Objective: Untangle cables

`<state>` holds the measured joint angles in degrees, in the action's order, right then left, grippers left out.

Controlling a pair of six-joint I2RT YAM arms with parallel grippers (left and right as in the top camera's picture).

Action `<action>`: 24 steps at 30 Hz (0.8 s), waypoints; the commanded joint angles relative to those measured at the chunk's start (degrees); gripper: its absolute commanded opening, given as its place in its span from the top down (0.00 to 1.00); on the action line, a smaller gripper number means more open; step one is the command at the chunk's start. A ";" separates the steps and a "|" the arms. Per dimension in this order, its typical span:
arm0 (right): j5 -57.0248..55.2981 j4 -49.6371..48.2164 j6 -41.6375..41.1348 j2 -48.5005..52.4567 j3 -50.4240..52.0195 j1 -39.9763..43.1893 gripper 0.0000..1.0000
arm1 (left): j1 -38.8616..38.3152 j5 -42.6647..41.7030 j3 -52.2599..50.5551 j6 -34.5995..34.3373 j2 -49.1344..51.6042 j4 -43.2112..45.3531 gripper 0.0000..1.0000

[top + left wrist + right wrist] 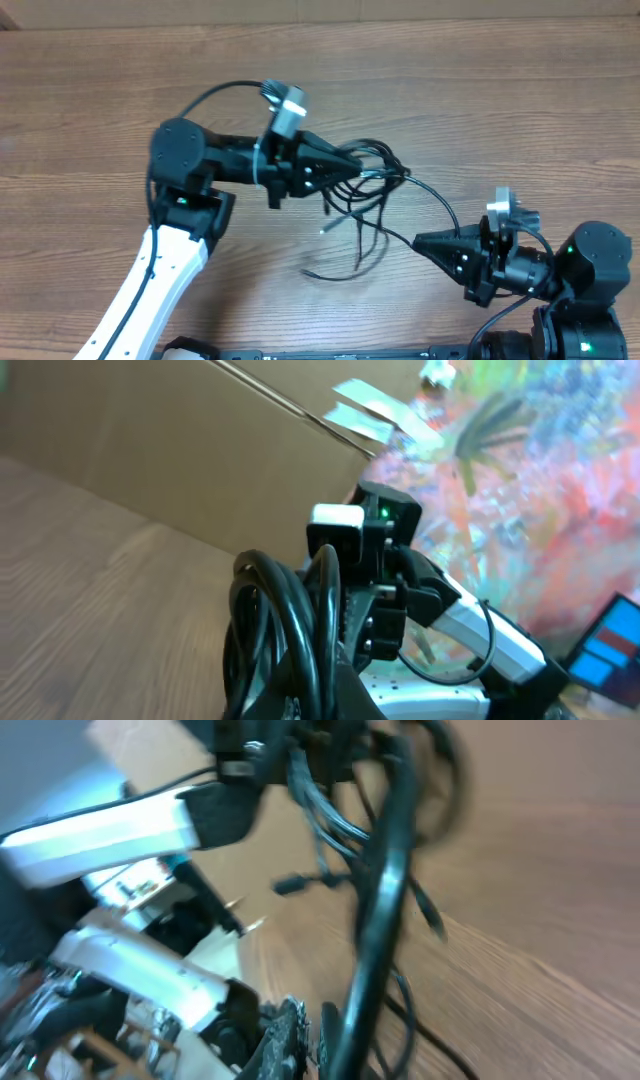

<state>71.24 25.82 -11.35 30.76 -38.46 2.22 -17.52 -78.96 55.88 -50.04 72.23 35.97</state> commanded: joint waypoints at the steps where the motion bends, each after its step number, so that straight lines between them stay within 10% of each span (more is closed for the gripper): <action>1: -9.70 3.39 -0.68 -0.17 -0.20 0.11 0.96 | 2.95 -1.99 1.27 -2.78 -1.68 0.68 0.96; 16: -26.86 17.79 -0.61 -0.15 -0.20 0.11 0.94 | 4.74 -2.34 1.27 -2.67 -1.73 0.68 0.96; 20: -26.88 17.77 -0.63 -0.15 -0.20 0.11 0.35 | 4.74 -3.02 1.27 -2.69 -1.73 0.66 0.96; 24: -27.69 17.88 -0.90 -0.15 -0.20 0.11 0.11 | 4.74 -4.57 1.27 -2.71 -1.73 0.66 0.96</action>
<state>44.75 43.75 -12.16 30.76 -38.46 2.22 -13.02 -81.84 55.88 -52.38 72.01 36.01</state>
